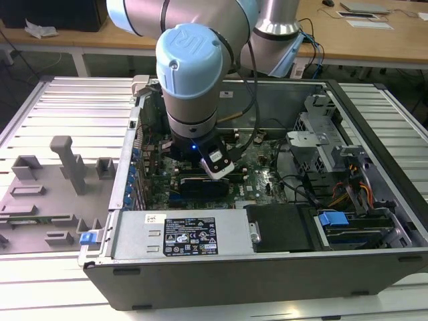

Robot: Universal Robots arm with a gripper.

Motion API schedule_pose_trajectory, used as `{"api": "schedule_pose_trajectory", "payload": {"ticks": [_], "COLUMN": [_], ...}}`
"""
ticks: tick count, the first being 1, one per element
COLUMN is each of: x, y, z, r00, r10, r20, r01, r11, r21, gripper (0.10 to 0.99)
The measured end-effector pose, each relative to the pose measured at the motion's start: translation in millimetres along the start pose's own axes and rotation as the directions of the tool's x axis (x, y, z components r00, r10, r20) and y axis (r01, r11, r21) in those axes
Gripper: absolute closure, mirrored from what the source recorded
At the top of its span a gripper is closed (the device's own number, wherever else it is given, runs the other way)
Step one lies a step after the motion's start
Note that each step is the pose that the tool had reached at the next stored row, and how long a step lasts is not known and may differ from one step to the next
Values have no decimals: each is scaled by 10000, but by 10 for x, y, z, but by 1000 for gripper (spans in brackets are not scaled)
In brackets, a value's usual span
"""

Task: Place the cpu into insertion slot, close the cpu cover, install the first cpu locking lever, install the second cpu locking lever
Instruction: 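Install the second cpu locking lever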

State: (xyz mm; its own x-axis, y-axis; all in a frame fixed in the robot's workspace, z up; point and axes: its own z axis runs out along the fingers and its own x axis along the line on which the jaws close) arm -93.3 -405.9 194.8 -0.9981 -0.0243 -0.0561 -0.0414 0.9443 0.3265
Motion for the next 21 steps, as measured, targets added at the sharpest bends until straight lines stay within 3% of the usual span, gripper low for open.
{"api": "schedule_pose_trajectory", "payload": {"ticks": [5,12,21], "x": [21,3,-214], "y": [8,101,84], "z": [8,-262,-260], "r00": [10000,10000,9999], "r10": [-3,-3,81], "r20": [-3,-4,-69], "r01": [3,3,-81], "r11": [10000,10000,10000], "r21": [27,32,33], "gripper": [980,980,980]}}
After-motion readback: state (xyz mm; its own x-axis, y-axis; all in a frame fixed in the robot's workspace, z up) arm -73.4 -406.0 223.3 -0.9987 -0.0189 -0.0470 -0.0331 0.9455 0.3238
